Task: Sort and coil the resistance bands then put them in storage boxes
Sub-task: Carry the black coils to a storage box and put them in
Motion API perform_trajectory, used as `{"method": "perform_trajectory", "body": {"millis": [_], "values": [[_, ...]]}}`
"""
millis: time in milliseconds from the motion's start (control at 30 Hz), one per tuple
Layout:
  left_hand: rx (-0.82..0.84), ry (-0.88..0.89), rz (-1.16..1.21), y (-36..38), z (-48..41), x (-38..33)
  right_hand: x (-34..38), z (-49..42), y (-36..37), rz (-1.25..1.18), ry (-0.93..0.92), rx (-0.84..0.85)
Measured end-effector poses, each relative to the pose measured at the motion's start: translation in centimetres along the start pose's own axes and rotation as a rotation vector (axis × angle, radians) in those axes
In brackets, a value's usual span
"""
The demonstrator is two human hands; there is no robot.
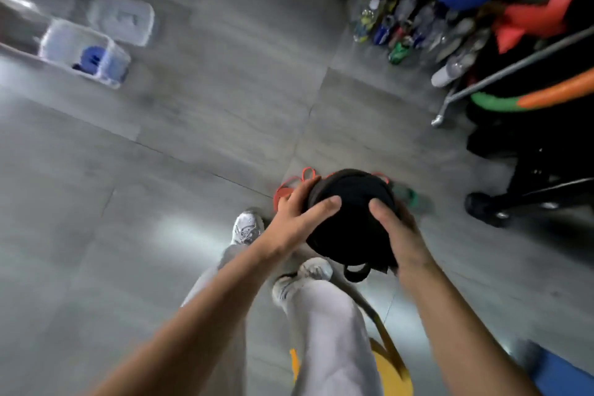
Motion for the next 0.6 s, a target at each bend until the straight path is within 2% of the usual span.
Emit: {"method": "perform_trajectory", "body": {"millis": [133, 267, 433, 600], "values": [[-0.162, 0.027, 0.044, -7.5, 7.8, -6.7, 4.7, 6.2, 9.0, 0.149, -0.029, 0.097], [-0.273, 0.102, 0.056, -16.2, 15.3, -9.9, 6.4, 11.3, 19.1, 0.242, -0.060, 0.189], [-0.413, 0.149, 0.141, -29.3, 23.5, -8.4, 2.7, 15.6, 33.6, 0.289, -0.032, 0.296], [-0.570, 0.139, 0.136, -45.5, 30.5, -7.0, -2.1, 18.5, 50.7, 0.306, 0.008, 0.388]]}}
Point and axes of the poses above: each hand's wrist, its own z-axis away from the middle knuckle, its own y-axis out of the palm, x = y × z, the point moved 9 cm from there along -z, towards the middle knuckle, and after that the axes turned 12 degrees about y, right-handed, at the moved point
